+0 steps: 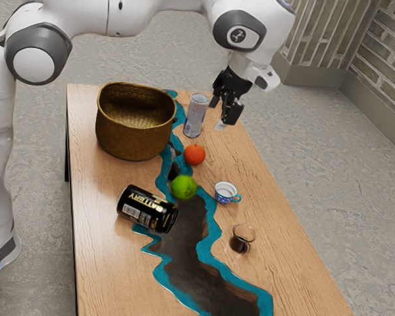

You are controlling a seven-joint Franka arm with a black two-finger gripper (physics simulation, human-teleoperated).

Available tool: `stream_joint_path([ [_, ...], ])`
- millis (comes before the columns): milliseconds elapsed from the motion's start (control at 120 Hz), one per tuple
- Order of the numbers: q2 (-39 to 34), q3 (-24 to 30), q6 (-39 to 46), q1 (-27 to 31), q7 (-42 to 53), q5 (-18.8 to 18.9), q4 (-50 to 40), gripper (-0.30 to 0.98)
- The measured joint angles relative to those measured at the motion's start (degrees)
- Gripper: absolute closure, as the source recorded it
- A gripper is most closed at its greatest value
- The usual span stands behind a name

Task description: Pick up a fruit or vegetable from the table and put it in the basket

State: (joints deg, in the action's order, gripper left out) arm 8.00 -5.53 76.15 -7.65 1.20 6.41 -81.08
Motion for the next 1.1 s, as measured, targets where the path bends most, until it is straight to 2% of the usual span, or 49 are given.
stream_joint_path([
  [125,-0.02,0.06,6.27,-0.02,0.28,0.21,-0.12,0.0],
  [283,-0.19,0.41,10.25,-1.23,0.2,-0.71,-0.69,0.0],
  [392,-1.96,0.45,12.94,-1.69,-0.78,-2.45,-8.7,0.0],
  [525,-7.64,1.06,20.09,-0.77,-1.98,-7.89,-24.04,0.0],
  [642,-10.94,2.15,24.33,-0.03,-3.29,-10.16,-30.82,0.0],
  [850,-14.86,2.45,28.78,-1.72,-5.47,-13.07,-37.53,0.0],
  [942,-18.49,2.85,29.87,-1.19,-6.2,-13.31,-38.51,0.0],
  [1100,-18.68,2.98,31.15,0.61,-7.16,-13.55,-40.21,0.0],
])
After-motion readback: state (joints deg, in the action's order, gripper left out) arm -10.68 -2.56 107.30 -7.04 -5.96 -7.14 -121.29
